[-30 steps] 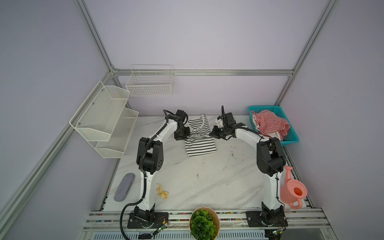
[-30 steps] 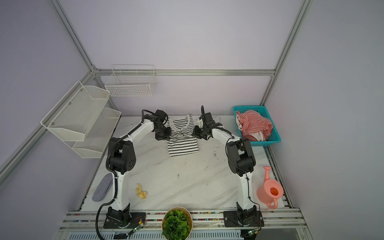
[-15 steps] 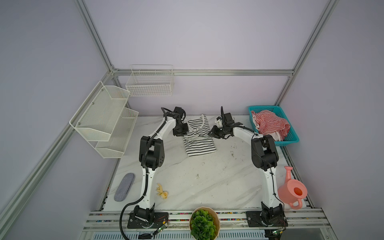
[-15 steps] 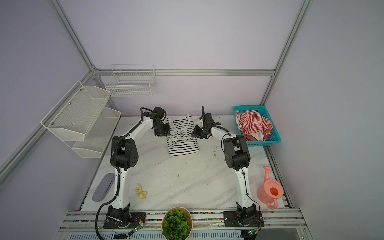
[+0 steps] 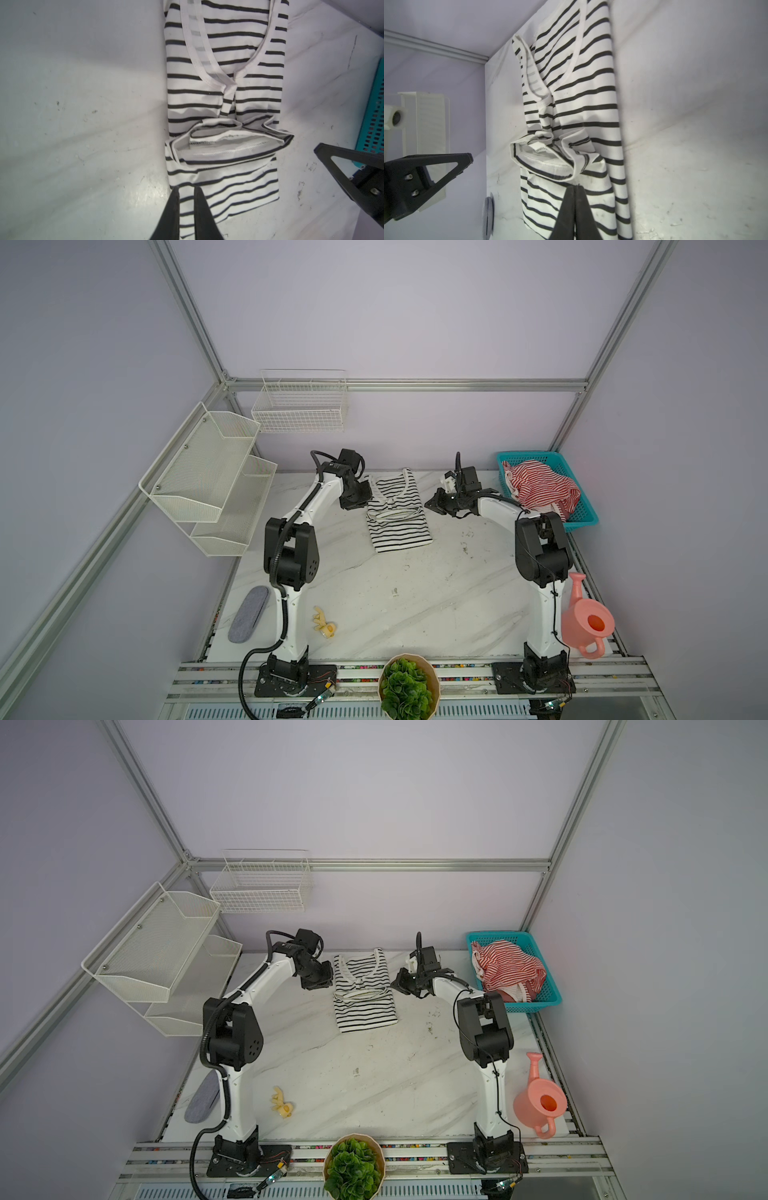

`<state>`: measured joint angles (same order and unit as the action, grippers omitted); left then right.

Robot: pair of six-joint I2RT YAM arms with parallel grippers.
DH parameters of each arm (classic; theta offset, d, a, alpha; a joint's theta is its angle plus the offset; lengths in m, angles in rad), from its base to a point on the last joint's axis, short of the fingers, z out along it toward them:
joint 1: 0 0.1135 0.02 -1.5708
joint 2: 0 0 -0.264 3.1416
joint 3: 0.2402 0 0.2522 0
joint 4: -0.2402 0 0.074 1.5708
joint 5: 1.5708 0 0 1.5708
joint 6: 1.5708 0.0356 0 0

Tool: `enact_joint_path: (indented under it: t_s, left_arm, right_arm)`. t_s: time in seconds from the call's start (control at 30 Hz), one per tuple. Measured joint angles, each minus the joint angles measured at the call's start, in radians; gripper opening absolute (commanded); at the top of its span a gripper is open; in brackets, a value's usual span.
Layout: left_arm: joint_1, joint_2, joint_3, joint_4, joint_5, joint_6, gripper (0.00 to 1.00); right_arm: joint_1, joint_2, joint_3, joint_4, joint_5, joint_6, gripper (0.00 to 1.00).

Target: Fold and stack the tank tops

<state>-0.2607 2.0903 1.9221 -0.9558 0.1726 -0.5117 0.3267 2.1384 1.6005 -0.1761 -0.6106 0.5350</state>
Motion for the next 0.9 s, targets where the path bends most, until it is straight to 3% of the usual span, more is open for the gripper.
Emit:
enact_joint_path:
  t_s: [0.13,0.3,0.6,0.9]
  left_arm:
    - [-0.048,-0.054,-0.094,0.027,0.014,-0.001,0.03]
    - [-0.068,-0.011,-0.136,0.044,0.043,-0.001,0.02]
    - [-0.061,0.138,-0.127,0.073,0.062,-0.001,0.03]
    - [-0.045,0.201,-0.001,0.059,0.076,-0.004,0.05]
  right_arm:
    - [0.058,-0.002,-0.011,0.002,-0.009,-0.010,0.00]
    - [0.104,-0.002,-0.015,-0.008,-0.007,-0.026,0.00]
    - [0.098,0.050,0.024,-0.056,0.014,-0.051,0.00]
    - [0.098,0.114,0.097,-0.102,0.024,-0.065,0.00]
